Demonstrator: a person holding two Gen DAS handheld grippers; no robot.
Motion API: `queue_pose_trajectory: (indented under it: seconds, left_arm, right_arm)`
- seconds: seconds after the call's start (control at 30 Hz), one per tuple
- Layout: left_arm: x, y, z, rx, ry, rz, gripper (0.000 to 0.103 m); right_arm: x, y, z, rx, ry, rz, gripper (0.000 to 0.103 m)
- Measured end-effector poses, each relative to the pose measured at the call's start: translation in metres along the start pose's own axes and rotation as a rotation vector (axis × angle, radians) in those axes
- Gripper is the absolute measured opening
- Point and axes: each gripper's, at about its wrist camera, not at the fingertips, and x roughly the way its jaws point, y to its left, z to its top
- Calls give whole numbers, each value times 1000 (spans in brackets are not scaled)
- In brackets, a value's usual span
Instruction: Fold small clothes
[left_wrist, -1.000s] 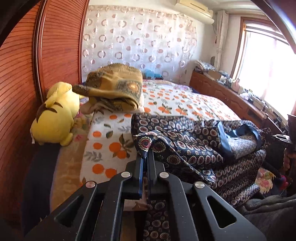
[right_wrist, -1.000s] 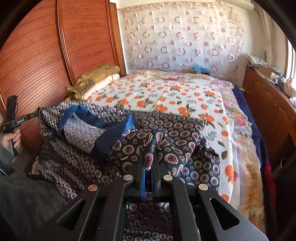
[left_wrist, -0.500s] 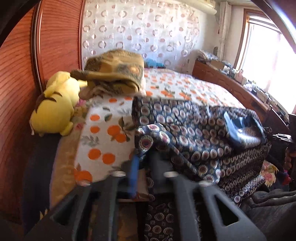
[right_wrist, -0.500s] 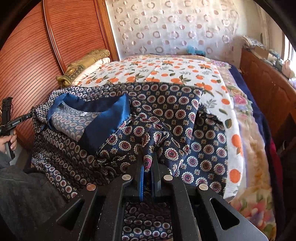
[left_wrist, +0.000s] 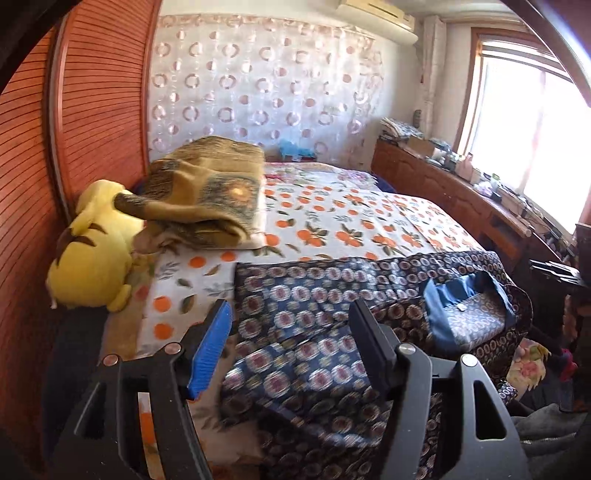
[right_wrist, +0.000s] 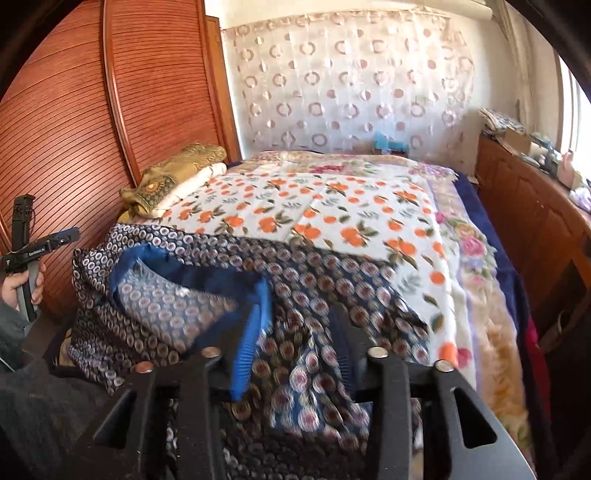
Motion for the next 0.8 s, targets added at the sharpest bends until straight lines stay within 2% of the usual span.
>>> queue_pose_trajectory:
  seconds: [0.13,0.33,0.47,0.53,0.63,0.8]
  left_arm:
    - [14,-11,3,12,24,-14,67]
    - [34,-27,1,14,68,-43,67]
    - [48,-41,-1,34,94,-60,67]
    - [50,-45,-1,41,96,-69,67]
    - [50,-50,2,50,96,-81,67]
    - [56,-52,22,69,88,-83,67]
  right_arm:
    - [40,11,8,-11,40,64,43]
    - [101,12,18,11,163,89,43]
    - [126,13,26,16,238,98,43]
    - [129,19,28,-5,251,131,14]
    - [121,33,31,-61,252,192,7]
    - [98,51,22,-123,262,264,5]
